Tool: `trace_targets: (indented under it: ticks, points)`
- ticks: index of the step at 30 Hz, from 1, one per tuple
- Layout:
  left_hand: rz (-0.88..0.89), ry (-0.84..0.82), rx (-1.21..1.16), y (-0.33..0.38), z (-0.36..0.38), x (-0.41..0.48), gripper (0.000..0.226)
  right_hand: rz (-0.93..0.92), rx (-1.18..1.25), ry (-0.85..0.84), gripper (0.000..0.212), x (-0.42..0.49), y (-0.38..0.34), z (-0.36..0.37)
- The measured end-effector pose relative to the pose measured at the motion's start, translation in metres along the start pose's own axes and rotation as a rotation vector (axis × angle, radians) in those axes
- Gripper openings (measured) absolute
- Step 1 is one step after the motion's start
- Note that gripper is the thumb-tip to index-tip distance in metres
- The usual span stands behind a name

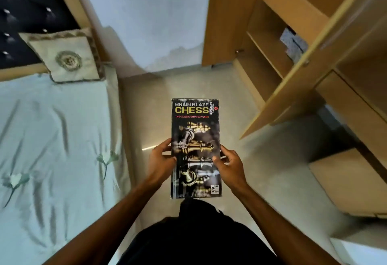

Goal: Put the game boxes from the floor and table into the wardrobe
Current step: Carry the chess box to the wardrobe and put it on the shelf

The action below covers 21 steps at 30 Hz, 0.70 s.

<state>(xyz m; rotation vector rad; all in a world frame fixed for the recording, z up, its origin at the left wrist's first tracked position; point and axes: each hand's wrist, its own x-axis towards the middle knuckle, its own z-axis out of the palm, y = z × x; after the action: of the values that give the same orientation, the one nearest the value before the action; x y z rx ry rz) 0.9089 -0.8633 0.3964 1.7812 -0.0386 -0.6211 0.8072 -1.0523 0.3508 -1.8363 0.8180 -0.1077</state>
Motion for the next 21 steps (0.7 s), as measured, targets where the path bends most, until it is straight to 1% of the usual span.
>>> trace_targets:
  ticks: [6, 9, 14, 18, 21]
  points:
    - [-0.022, 0.1, -0.037, 0.056, -0.026, 0.13, 0.068, -0.049, -0.008, -0.067, 0.05, 0.143, -0.071, 0.025]
    - [-0.023, 0.094, -0.06, 0.08, -0.038, 0.209, 0.068, -0.073, -0.007, -0.07, 0.047, 0.22, -0.104, 0.038]
    - [0.018, 0.005, -0.058, 0.139, -0.046, 0.34, 0.069, -0.06, -0.036, 0.002, 0.047, 0.342, -0.15, 0.055]
    - [0.027, -0.117, 0.043, 0.192, -0.046, 0.439, 0.067, -0.011, -0.022, 0.106, 0.048, 0.419, -0.185, 0.051]
    - [0.031, -0.2, 0.091, 0.229, -0.03, 0.501, 0.067, 0.021, -0.011, 0.194, 0.051, 0.467, -0.2, 0.039]
